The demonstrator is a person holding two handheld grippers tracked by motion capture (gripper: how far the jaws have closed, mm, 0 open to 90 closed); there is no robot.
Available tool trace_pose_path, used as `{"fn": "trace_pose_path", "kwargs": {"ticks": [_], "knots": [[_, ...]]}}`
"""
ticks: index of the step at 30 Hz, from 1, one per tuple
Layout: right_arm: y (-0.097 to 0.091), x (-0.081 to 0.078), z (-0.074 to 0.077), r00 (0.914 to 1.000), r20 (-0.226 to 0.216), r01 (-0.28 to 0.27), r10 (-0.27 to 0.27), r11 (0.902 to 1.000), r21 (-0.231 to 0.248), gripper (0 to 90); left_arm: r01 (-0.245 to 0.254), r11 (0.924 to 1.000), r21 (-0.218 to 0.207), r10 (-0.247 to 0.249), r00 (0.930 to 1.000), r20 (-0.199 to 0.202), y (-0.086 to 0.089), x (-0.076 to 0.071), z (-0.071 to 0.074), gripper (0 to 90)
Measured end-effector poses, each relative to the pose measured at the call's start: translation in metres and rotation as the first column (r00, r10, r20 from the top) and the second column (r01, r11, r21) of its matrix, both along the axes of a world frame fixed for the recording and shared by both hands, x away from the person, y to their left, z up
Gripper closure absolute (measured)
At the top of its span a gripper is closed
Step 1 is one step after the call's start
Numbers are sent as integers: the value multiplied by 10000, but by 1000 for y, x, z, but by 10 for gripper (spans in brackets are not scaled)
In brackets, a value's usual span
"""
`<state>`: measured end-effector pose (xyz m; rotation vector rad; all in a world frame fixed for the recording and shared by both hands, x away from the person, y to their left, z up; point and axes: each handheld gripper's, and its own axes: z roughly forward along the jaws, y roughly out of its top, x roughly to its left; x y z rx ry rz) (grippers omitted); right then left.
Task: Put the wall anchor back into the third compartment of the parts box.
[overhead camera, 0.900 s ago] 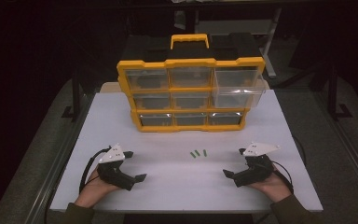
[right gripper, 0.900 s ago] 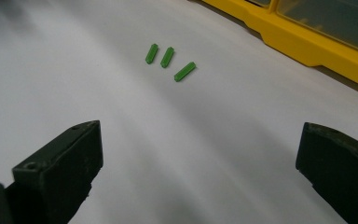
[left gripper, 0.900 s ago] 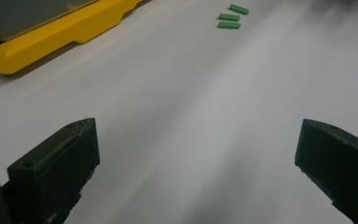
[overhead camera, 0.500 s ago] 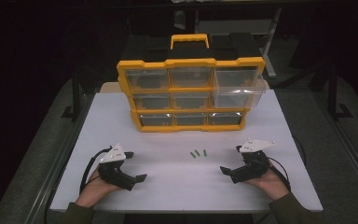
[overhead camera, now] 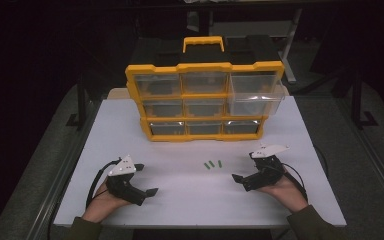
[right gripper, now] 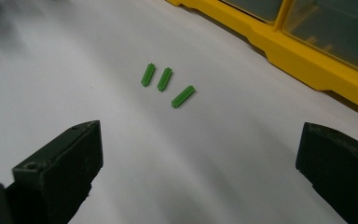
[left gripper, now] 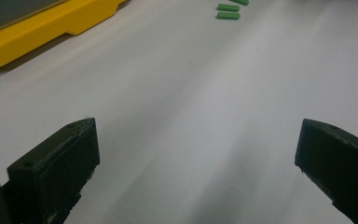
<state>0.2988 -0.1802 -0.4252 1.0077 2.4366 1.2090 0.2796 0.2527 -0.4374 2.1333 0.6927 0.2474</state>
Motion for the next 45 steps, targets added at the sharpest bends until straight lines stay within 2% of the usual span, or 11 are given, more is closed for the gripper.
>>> {"fn": "trace_pose_path", "kwargs": {"ticks": [9,13,19,26,32,36,37,45], "knots": [[11,11,1,9998,-79,-187,186,9997,-154,0,-62,9999,-136,62,10000,-46,-1,-1,0,0],[17,15,4,9995,-167,-279,277,9995,-111,0,4,10000,-7,-4,10000,-27,0,-1,0,0],[24,22,6,9988,-166,-461,458,9988,-191,0,-11,10000,-27,11,10000,-69,0,-1,1,0],[34,32,10,9989,-206,-422,418,9990,-168,0,-43,9999,-158,42,9999,-110,-1,-1,0,0],[43,40,13,9991,-270,-336,329,9991,-267,0,19,9999,-168,-21,10000,-91,-2,-2,1,0],[51,48,12,9986,-266,-467,456,9980,-416,2,48,9998,-189,-50,9999,-115,-2,-2,1,0],[53,52,12,9982,-216,-571,559,9966,-588,5,66,9998,-185,-68,9999,-114,-1,-2,1,0],[60,61,9,9970,-307,-726,706,9949,-695,72,140,9998,-108,-141,9998,-127,-1,-2,1,0]]}}
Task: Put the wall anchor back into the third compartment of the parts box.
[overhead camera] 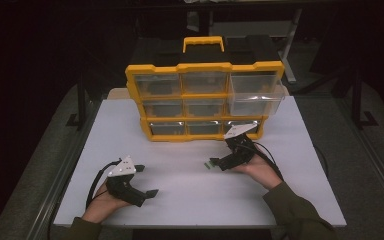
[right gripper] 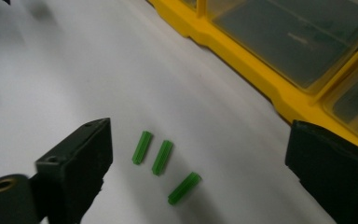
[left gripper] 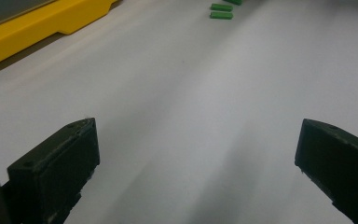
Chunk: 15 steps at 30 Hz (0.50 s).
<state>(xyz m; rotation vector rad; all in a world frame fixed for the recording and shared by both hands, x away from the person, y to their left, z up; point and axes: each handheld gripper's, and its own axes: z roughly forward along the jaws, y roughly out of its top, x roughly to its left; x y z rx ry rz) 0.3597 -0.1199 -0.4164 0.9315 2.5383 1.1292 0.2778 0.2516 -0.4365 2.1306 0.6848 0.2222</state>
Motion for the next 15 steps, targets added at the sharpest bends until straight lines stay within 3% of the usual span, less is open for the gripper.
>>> {"fn": "trace_pose_path", "kwargs": {"ticks": [1,2,3,8,13,15], "knots": [[0,1,-1,9999,-113,27,-28,10000,-45,102,0,10000,0,0,10000,0,0,0,0,0],[0,1,-3,9985,-511,206,-217,9996,-214,138,10,10000,-14,-10,10000,11,0,0,0,0],[-1,4,-5,9994,-346,-9,-3,9994,-332,153,10,10000,-18,-10,10000,16,0,0,0,0],[0,4,-8,9952,-969,95,-141,9988,-476,239,27,10000,2,-27,10000,20,1,0,-1,0],[0,6,-12,9967,-812,-72,20,9979,-637,293,10,10000,66,-10,10000,32,1,0,-1,1],[2,5,-13,9966,-817,-166,102,9969,-770,359,-36,10000,63,36,10000,21,2,1,-2,1]]}}
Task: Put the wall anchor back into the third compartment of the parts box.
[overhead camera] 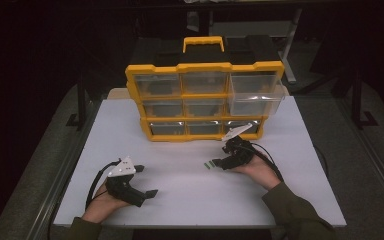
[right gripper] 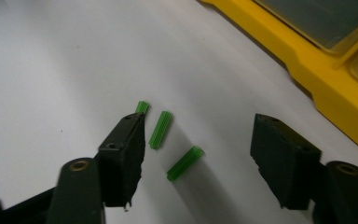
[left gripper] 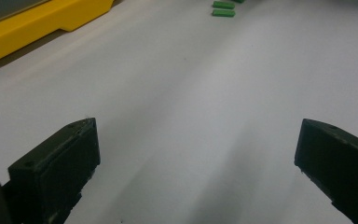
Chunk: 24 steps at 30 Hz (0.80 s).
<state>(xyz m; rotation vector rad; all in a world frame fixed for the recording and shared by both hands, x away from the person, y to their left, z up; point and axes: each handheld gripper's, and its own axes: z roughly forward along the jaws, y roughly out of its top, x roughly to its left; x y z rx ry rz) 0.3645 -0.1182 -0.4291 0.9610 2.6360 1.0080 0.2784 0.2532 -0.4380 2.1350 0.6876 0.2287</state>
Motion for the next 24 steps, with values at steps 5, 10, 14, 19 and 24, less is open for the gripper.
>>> {"fn": "trace_pose_path", "kwargs": {"ticks": [5,10,14,19,24], "knots": [[2,-1,-1,9995,-242,-194,191,9998,-96,475,-46,10000,-80,46,10000,-6,1,0,0,1],[4,-2,-4,9990,-313,-334,324,9989,-324,557,-114,9999,-63,114,9999,34,2,1,1,2],[8,-2,-8,9987,-305,-428,411,9976,-550,627,-295,9994,-177,297,9995,122,3,0,1,5],[9,-3,-10,9991,-234,-382,364,9959,-814,697,-308,9995,-108,310,9994,121,3,0,1,5],[9,-5,-10,9991,-165,-402,388,9950,-911,733,-286,9996,-10,286,9995,138,3,0,1,5]]}}
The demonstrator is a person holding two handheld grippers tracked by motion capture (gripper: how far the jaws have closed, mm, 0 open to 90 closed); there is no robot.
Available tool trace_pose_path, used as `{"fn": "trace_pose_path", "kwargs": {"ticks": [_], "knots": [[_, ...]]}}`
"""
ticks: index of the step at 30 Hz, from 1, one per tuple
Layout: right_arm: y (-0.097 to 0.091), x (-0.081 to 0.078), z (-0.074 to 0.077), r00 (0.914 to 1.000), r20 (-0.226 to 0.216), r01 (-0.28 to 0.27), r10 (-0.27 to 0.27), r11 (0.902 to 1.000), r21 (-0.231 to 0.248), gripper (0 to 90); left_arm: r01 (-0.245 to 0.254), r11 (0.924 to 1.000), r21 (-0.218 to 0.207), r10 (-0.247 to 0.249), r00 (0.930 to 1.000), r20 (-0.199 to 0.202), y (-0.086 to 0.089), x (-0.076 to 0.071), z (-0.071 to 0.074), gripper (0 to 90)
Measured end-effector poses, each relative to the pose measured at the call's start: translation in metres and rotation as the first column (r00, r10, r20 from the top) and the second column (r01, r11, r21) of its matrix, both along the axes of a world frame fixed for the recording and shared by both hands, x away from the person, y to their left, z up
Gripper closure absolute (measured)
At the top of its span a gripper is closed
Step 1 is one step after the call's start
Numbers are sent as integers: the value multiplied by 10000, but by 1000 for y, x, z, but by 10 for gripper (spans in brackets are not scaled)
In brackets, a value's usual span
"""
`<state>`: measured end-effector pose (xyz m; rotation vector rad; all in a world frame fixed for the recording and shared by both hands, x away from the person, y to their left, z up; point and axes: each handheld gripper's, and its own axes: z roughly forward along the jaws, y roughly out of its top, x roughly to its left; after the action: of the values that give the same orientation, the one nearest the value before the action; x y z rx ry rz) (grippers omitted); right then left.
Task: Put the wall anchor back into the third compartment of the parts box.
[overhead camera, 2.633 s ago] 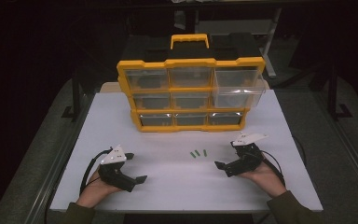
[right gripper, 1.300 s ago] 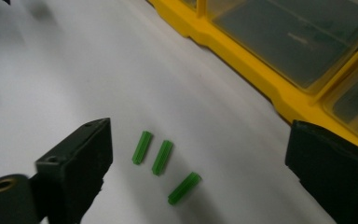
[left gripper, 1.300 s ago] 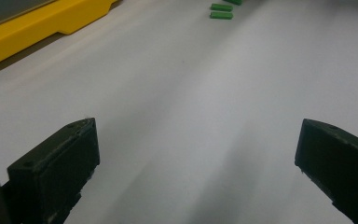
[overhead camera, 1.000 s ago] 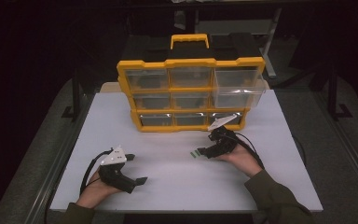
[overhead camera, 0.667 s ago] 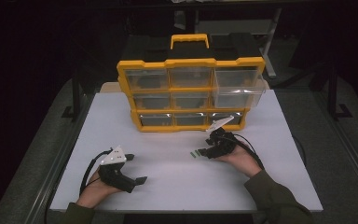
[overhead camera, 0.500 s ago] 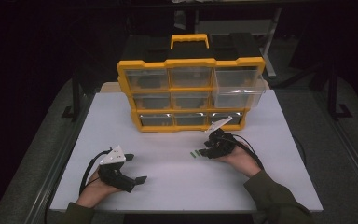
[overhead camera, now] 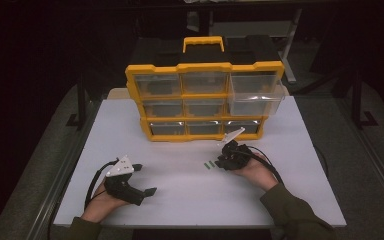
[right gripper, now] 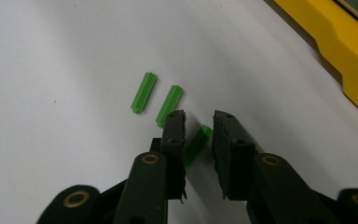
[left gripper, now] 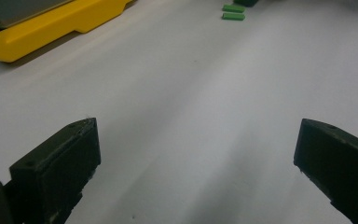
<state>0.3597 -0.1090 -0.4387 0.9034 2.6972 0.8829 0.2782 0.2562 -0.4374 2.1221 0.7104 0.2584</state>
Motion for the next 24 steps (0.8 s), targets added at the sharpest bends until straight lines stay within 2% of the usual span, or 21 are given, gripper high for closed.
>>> {"fn": "trace_pose_path", "kwargs": {"ticks": [7,8,11,12,13,16,17,21,24], "knots": [[-1,0,0,10000,-47,44,-44,10000,-24,817,51,10000,79,-51,10000,45,-1,0,-1,5],[-1,-1,1,9997,-241,100,-96,9998,143,821,65,9999,114,-65,9999,79,-1,0,-1,4],[-3,0,0,9999,-118,41,-40,10000,78,823,47,9999,89,-48,10000,83,-1,-1,-1,4],[-2,-1,0,9998,-178,50,-46,9997,220,823,66,9999,129,-68,9999,125,-1,-1,-1,5],[-4,0,1,9999,-43,-102,102,9999,22,824,134,9997,207,-137,9998,155,-1,-1,-1,4],[-5,-2,2,9996,-218,-155,158,9998,145,824,115,9998,170,-117,9998,152,-1,-2,-1,4],[-7,-1,3,9995,-35,-314,314,9995,11,824,113,9998,157,-115,9998,145,-1,-2,-2,4],[-12,-3,6,9996,-191,-214,215,9997,83,824,112,9998,180,-115,9998,143,-1,-2,-2,4],[-22,-5,10,9999,-91,-67,69,9997,241,824,81,9999,116,-82,9999,58,-1,-2,-2,4]]}}
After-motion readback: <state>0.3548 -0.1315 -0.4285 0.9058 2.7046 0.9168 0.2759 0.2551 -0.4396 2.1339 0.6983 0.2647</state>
